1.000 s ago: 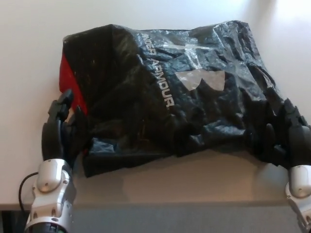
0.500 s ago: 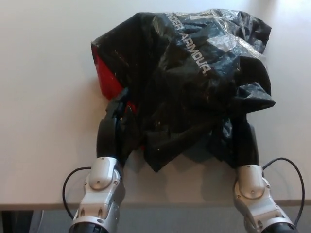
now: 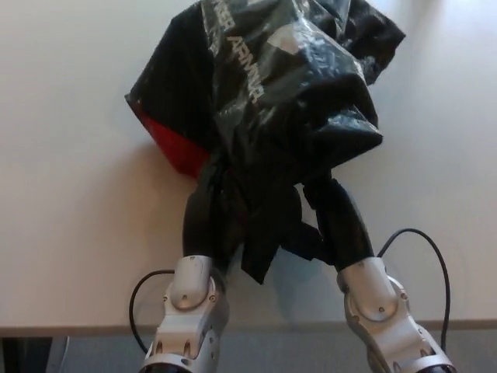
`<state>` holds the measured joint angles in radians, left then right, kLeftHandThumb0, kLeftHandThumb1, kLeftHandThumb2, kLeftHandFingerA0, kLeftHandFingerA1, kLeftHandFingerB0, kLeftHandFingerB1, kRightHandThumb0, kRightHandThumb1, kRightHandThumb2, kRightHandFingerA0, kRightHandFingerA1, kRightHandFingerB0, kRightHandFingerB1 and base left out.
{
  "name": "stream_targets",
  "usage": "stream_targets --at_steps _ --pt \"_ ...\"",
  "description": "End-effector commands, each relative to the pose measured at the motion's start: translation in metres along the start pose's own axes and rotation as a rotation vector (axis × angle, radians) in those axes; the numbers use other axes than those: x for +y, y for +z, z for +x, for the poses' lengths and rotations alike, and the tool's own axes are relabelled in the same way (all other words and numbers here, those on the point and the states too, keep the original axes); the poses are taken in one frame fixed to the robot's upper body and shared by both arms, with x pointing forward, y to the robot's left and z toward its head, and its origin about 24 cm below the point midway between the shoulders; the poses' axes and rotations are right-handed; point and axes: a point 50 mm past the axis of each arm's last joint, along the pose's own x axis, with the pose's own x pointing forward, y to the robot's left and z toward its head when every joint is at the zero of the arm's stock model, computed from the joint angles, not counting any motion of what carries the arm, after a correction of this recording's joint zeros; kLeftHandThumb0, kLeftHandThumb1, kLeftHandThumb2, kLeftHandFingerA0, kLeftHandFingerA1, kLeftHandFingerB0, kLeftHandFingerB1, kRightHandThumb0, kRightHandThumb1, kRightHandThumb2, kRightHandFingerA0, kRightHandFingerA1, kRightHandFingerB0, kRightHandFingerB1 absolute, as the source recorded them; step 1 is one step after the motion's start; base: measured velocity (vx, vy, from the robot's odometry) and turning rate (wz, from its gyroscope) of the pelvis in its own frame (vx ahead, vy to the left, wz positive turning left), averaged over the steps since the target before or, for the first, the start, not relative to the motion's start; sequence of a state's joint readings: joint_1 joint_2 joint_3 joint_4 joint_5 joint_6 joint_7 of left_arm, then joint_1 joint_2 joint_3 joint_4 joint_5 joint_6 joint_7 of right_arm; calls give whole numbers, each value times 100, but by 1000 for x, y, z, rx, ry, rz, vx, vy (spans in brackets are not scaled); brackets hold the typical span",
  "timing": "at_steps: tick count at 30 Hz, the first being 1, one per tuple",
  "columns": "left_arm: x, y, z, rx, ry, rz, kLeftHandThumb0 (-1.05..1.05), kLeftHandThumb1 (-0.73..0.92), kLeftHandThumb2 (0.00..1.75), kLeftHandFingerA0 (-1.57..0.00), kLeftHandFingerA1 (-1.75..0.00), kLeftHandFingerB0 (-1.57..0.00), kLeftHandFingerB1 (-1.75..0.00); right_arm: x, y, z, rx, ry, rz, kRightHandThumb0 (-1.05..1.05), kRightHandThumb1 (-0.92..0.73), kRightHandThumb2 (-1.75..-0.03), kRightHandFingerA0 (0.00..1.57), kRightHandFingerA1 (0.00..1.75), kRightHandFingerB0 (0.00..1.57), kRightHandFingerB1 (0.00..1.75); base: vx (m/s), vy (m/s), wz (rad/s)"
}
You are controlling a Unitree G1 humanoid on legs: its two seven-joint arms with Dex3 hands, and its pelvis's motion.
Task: A plastic bag is kept in the middle of the desk and the robot uses both its hands to grab the bag from the left and right and brings its hands close together to compress the bag
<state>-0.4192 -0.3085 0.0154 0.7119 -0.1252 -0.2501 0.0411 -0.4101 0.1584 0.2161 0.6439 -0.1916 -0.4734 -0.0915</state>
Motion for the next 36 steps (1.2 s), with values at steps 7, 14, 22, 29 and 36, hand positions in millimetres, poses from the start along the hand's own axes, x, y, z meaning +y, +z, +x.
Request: stream_targets --at_steps 7,14,22,29,36 --pt "-36 -15 -5 109 -29 156 -74 86 115 0 -15 0 -9 60 54 -3 -157 417 154 -85 -92 -80 2 35 0 23 0 0 0" --pt "-34 -11 -11 95 -36 152 -69 92 129 0 -23 0 -20 53 41 -15 -80 399 211 -89 -85 -124 2 25 1 11 0 0 0" --pt "-21 -14 -16 72 -19 185 -76 92 128 0 -22 0 -18 36 31 -22 -27 335 282 -87 -92 -83 1 30 0 15 0 0 0" --pt "-13 -16 -17 66 -44 196 -81 92 129 0 -21 0 -15 22 29 -21 -19 293 257 -91 -86 -125 1 28 0 10 0 0 0" --pt "-3 -1 -32 -69 -35 248 -67 84 117 -10 -53 -3 -46 -20 60 -13 -177 262 195 -85 -75 -118 4 41 4 19 0 0 0"
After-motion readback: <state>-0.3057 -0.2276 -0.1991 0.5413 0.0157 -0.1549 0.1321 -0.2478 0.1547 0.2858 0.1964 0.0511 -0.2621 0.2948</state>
